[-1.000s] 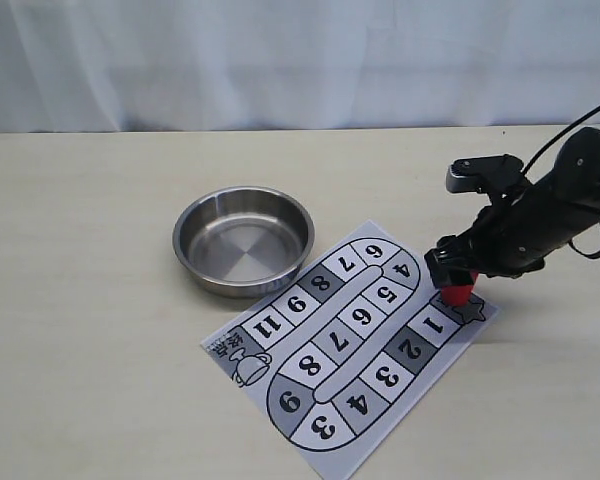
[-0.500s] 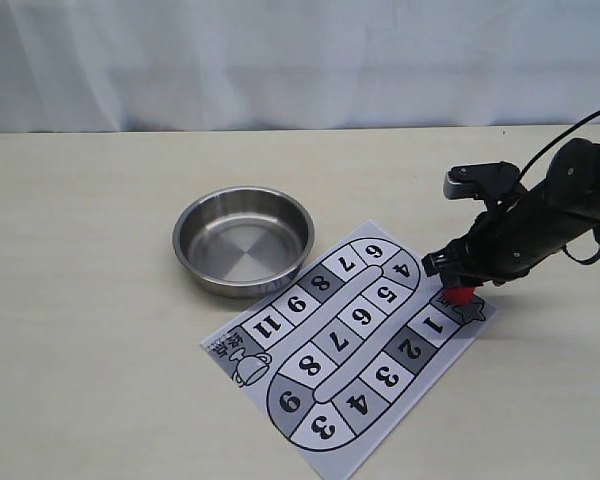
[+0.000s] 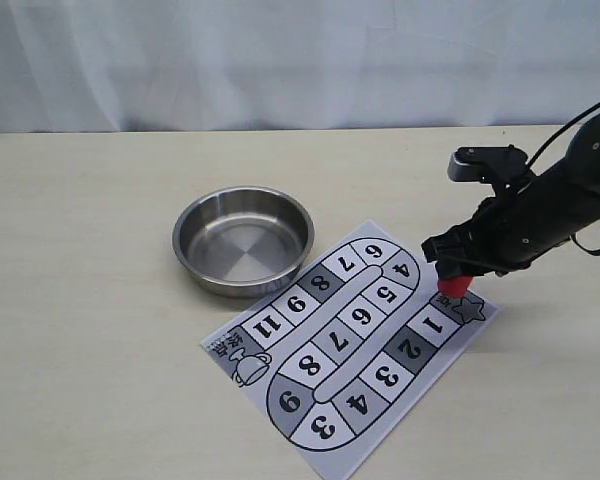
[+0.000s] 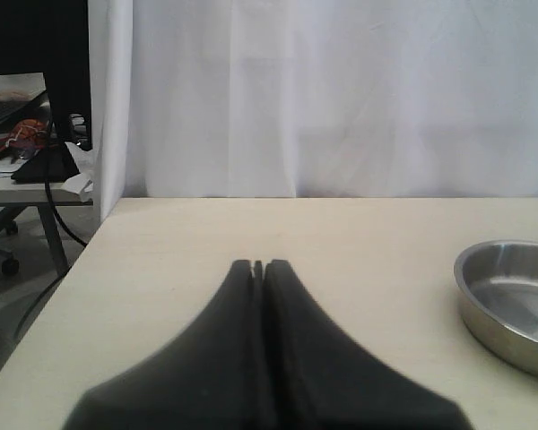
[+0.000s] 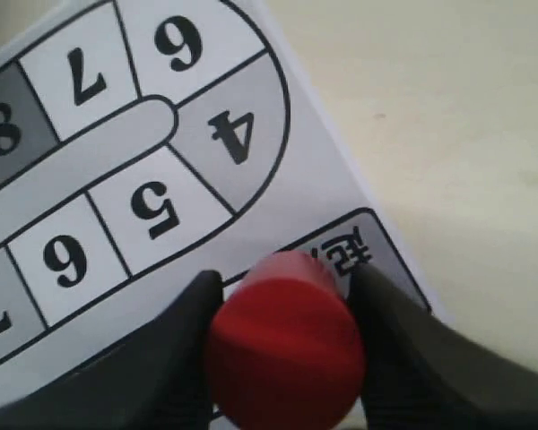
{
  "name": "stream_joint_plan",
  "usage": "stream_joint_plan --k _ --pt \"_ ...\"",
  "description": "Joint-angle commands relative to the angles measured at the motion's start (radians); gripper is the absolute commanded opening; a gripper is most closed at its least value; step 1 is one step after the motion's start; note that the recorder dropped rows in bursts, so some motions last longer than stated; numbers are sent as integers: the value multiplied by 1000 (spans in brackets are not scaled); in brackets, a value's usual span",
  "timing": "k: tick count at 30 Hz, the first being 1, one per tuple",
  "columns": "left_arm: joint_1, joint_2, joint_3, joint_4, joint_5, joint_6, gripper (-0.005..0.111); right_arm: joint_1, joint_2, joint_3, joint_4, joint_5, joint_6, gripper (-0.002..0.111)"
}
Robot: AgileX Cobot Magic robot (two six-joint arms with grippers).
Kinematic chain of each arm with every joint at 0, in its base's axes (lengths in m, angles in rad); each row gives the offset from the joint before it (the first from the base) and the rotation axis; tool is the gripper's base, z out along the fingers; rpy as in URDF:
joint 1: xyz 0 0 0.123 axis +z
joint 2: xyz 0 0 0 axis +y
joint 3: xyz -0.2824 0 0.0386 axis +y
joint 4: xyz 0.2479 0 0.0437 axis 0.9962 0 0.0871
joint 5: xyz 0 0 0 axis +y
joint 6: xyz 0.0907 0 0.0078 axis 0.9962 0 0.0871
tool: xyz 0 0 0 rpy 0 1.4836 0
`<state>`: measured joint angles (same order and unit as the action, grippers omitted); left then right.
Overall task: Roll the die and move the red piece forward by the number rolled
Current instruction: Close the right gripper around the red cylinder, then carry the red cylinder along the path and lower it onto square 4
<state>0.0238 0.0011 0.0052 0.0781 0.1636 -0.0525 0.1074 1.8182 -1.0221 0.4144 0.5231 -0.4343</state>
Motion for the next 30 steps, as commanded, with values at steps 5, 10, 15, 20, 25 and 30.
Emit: stream_joint_plan --k 5,10,15,20,25,30 --pt "0 -1 -5 -4 -13 0 0 15 -31 81 48 -18 -86 4" --pt "0 -1 -5 -4 -13 0 0 89 -31 82 22 -53 -99 4" --pt "0 -1 -5 -4 -13 0 0 104 -31 82 -69 -77 -9 4" --pt "0 -1 -5 -2 -13 0 0 104 -13 92 -75 -89 5 4" --pt "0 -1 -5 -2 -13 0 0 104 57 99 -63 -87 3 4" --pt "0 -1 -5 -2 -13 0 0 104 56 99 -61 -85 0 4"
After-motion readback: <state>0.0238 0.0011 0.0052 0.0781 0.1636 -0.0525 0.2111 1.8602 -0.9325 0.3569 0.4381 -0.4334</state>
